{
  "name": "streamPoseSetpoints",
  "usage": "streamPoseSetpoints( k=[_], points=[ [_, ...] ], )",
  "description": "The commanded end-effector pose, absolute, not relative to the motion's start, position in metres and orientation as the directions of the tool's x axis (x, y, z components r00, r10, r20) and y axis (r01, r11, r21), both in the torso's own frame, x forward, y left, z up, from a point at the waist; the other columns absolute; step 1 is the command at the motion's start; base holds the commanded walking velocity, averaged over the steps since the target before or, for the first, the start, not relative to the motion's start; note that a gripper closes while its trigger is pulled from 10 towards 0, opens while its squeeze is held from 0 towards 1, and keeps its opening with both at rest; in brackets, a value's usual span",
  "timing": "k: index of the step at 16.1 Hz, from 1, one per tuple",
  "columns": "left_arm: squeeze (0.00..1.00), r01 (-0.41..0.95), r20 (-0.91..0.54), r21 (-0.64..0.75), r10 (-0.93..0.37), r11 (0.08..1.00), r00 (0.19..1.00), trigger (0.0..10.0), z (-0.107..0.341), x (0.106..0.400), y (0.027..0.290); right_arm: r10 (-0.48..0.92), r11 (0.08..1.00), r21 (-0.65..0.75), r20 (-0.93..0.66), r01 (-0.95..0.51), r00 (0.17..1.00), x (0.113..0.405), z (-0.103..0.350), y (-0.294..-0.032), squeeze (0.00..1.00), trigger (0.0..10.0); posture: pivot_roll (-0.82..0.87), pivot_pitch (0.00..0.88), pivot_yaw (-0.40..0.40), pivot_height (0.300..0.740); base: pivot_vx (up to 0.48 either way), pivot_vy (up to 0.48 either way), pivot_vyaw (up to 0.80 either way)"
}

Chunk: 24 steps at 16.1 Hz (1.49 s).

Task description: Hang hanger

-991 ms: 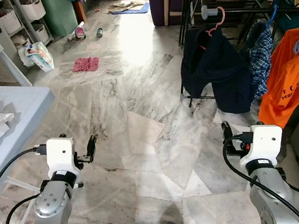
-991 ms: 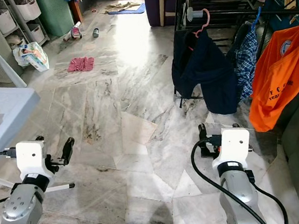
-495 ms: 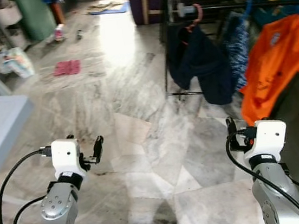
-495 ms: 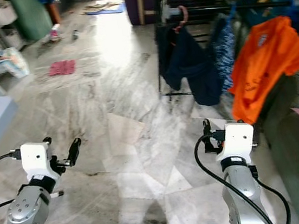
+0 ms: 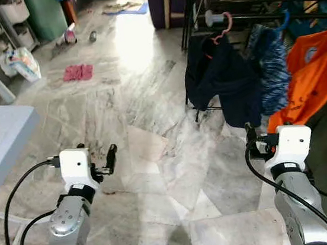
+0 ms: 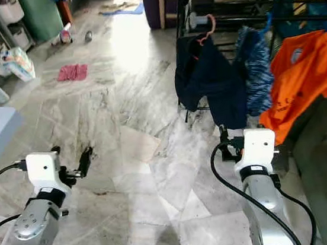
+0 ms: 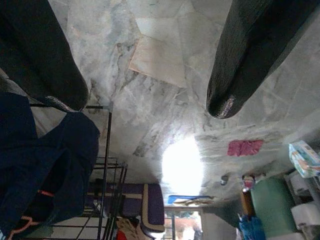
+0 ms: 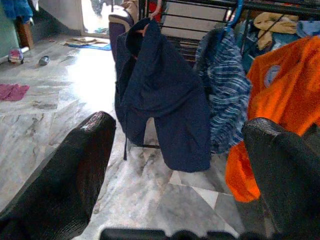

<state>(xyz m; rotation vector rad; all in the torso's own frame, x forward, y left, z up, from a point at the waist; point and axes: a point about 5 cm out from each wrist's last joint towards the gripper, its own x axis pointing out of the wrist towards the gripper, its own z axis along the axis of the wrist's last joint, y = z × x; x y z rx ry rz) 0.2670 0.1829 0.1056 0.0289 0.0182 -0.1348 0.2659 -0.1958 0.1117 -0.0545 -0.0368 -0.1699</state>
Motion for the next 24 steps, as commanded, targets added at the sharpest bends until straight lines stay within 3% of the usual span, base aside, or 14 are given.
streamPoseSetpoints(
  k=[1, 11, 15, 18, 24],
  points=[
    [0.00, 0.134, -0.024, 0.031, -0.133, 0.991, 0.991, 10.0, 0.104, 0.268, 0.183, -0.162, 0.984, -0.064, 0.035, 0.164, 0.986, 0.267, 0.110, -0.197, 0.00, 10.0, -0.02, 0.075, -0.022, 0.740, 0.341, 0.000, 0.00],
    [0.00, 0.096, 0.013, 0.136, -0.099, 0.986, 0.995, 10.0, 0.113, 0.275, 0.187, -0.109, 0.993, -0.049, 0.043, 0.111, 0.993, 0.266, 0.109, -0.186, 0.00, 10.0, -0.02, 0.075, -0.009, 0.740, 0.355, 0.000, 0.06],
    [0.00, 0.055, 0.027, 0.186, -0.061, 0.981, 0.998, 10.0, 0.116, 0.279, 0.178, 0.012, 0.999, 0.048, 0.030, -0.013, 0.999, 0.261, 0.104, -0.173, 0.00, 10.0, -0.03, 0.074, 0.063, 0.740, 0.000, 0.000, 0.10],
    [0.00, 0.070, 0.020, 0.228, -0.076, 0.971, 0.997, 10.0, 0.114, 0.281, 0.168, 0.045, 0.996, 0.079, 0.018, -0.046, 0.999, 0.257, 0.101, -0.177, 0.00, 10.0, -0.06, 0.064, 0.118, 0.740, 0.000, 0.000, 0.00],
    [0.00, 0.117, -0.015, 0.241, -0.117, 0.963, 0.993, 10.0, 0.107, 0.293, 0.169, 0.035, 0.999, 0.031, 0.088, -0.038, 0.995, 0.261, 0.119, -0.178, 0.00, 10.0, -0.14, 0.051, 0.162, 0.740, 0.000, 0.000, 0.00]
  ],
)
